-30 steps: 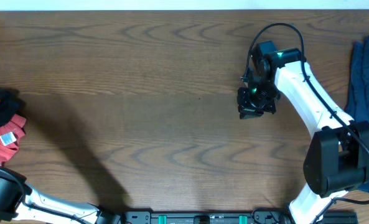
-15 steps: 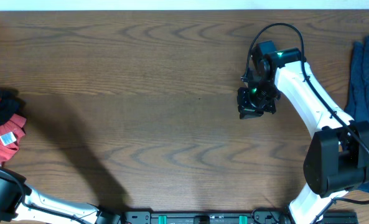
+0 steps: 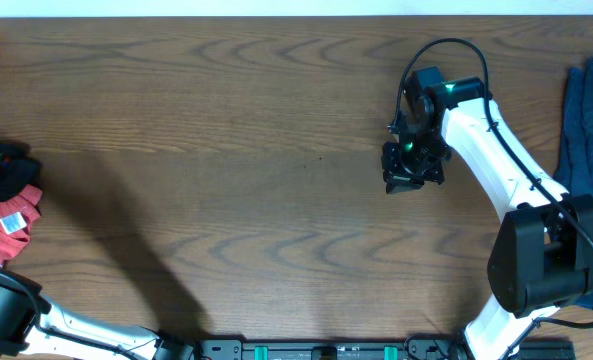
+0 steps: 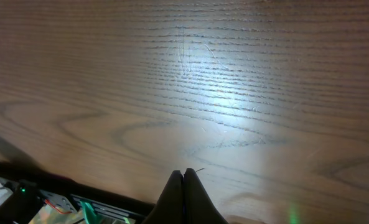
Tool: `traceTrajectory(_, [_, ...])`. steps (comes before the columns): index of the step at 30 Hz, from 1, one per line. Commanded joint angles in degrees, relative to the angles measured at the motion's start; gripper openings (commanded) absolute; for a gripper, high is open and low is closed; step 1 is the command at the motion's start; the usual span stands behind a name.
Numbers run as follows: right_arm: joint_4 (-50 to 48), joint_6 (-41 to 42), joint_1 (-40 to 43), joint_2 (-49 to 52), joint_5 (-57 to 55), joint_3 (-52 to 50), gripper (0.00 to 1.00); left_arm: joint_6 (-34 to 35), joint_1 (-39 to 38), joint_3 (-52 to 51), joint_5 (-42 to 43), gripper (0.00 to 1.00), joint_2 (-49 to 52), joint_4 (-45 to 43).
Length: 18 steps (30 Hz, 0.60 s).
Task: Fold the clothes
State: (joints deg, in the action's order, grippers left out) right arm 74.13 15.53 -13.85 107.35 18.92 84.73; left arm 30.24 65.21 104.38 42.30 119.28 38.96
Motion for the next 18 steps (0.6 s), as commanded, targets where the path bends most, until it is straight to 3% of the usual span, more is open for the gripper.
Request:
traceTrajectory(1, [0.5, 0.7, -0.9, -0.1, 0.7, -0.1, 0.01, 0.7, 0.0, 0.1, 2.0, 0.91, 1.1, -0.1])
traceTrajectory(7, [2.2, 0.7, -0.9, -0.1, 0.7, -0.1, 0.01, 2.9, 0.7, 0.2, 5.2, 0.92, 0.2, -6.3])
traceTrajectory(11, [2.4, 0.7, -0.9, -0.1, 0.7, -0.1, 0.01, 2.9, 2.0, 0.2, 4.6, 0.99, -1.5, -10.0])
traceTrajectory(18, [2.4, 0.7, -0.9, -0.1, 0.9, -0.1, 0.01, 0.9, 6.5, 0.2, 0.6, 0.98, -2.5, -8.8])
